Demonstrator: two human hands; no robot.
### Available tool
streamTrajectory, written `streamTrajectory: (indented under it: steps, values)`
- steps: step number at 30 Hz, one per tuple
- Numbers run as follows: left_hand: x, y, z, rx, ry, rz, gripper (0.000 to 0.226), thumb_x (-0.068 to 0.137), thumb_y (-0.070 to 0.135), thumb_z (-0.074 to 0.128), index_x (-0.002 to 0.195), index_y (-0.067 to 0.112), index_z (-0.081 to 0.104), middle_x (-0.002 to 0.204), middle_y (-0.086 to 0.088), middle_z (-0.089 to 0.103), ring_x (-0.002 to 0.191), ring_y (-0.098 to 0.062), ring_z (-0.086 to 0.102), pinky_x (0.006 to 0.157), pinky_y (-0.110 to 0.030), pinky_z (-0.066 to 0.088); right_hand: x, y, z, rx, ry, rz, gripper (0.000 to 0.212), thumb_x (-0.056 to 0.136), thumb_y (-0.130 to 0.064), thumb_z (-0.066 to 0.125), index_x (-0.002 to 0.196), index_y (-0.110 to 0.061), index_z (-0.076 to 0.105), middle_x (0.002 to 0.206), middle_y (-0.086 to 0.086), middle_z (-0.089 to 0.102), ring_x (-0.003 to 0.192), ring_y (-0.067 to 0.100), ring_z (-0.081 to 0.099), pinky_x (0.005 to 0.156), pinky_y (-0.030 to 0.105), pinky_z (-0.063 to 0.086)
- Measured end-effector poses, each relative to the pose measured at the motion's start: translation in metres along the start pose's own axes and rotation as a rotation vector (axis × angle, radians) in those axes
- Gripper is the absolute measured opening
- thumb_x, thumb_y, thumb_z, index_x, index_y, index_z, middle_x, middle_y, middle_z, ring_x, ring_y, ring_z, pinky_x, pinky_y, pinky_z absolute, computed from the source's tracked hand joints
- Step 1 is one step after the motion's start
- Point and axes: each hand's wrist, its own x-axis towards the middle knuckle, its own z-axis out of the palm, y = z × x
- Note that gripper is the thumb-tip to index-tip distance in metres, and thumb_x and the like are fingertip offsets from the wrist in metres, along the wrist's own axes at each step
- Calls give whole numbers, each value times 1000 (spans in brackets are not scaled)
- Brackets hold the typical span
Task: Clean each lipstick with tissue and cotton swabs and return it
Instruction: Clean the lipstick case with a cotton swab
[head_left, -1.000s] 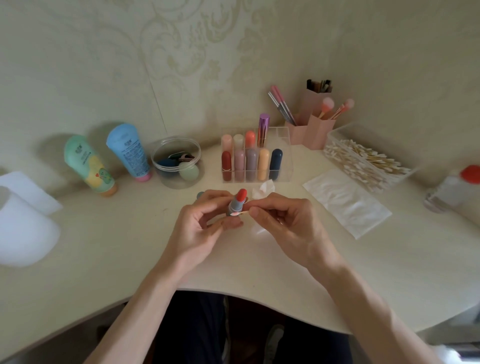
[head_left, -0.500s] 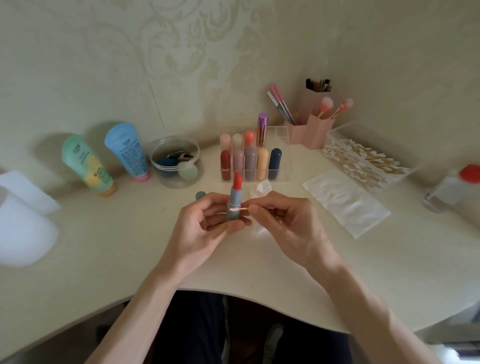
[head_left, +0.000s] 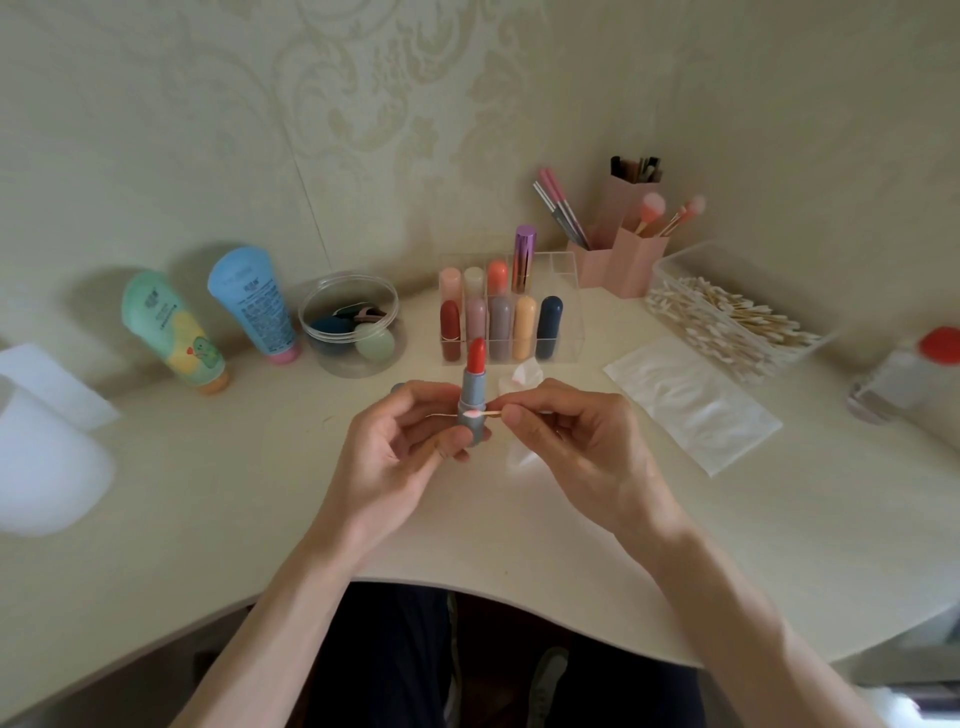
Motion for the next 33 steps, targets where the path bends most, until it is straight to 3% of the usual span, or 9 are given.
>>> streamTrajectory:
  steps: [4, 7, 10, 12, 15, 19, 24, 29, 33]
  values:
    - [-2, 2, 1, 2, -50, 14, 29, 92, 4, 65, 120, -2, 67, 108, -13, 77, 100, -30, 76, 83, -30, 60, 0, -1, -1, -3, 6, -2, 14, 99, -12, 72, 107, -16, 83, 90, -1, 77, 79, 31, 65, 72, 38, 51]
    - [-3, 3, 1, -5, -66, -21, 41, 80, 3, 76, 120, 2, 68, 109, -13, 78, 101, -28, 76, 90, -29, 59, 0, -1, -1, -12, 5, 0, 14, 98, -12, 72, 106, -16, 83, 87, -1, 76, 77, 31, 63, 70, 36, 49]
    - [-2, 3, 1, 6, -24, -37, 41, 75, 4, 79, 115, 2, 70, 103, -12, 79, 95, -28, 77, 81, -27, 60, -1, 0, 0, -30, -20, -2, 13, 98, -14, 72, 106, -16, 83, 86, 4, 74, 77, 33, 61, 72, 43, 48]
    - [-2, 4, 3, 10, -48, -28, 36, 83, 3, 73, 119, 0, 69, 103, -14, 79, 95, -28, 77, 74, -27, 60, -1, -1, 0, -39, -20, -11, 14, 98, -14, 72, 106, -17, 83, 85, 2, 74, 76, 29, 61, 70, 37, 49]
    - [-3, 4, 3, -15, -84, -31, 32, 91, -2, 65, 122, 0, 60, 106, -15, 78, 98, -29, 76, 70, -29, 59, -1, -4, -1, -16, -28, -9, 14, 98, -10, 71, 105, -13, 82, 87, -6, 76, 75, 8, 66, 72, 22, 48]
    - [-2, 2, 2, -33, -97, -48, 19, 95, -7, 61, 112, 0, 54, 106, -14, 79, 100, -29, 76, 69, -29, 59, -2, -3, -1, -29, -27, -15, 14, 98, -8, 71, 105, -12, 83, 89, -5, 77, 76, 14, 68, 70, 25, 50]
    - [-2, 2, 1, 26, -132, -35, 24, 101, -2, 54, 124, 1, 61, 113, -11, 76, 105, -28, 74, 73, -32, 61, -1, -3, -2, -49, -20, -23, 15, 97, -8, 72, 103, -17, 83, 79, -17, 71, 69, 5, 55, 68, 17, 42]
    - [-3, 2, -1, 93, -152, -43, 27, 103, 6, 54, 127, 4, 64, 105, -14, 75, 97, -21, 72, 77, -28, 57, -1, -3, -2, -50, 6, -28, 15, 97, -12, 73, 104, -21, 82, 77, -3, 68, 69, 13, 53, 68, 19, 42]
    - [-3, 3, 1, 64, -114, -73, 35, 86, 6, 73, 120, 6, 69, 107, -10, 78, 99, -23, 76, 92, -32, 60, -1, -1, -1, -62, -19, -27, 14, 98, -10, 73, 104, -17, 83, 81, 2, 71, 73, 26, 56, 67, 29, 44]
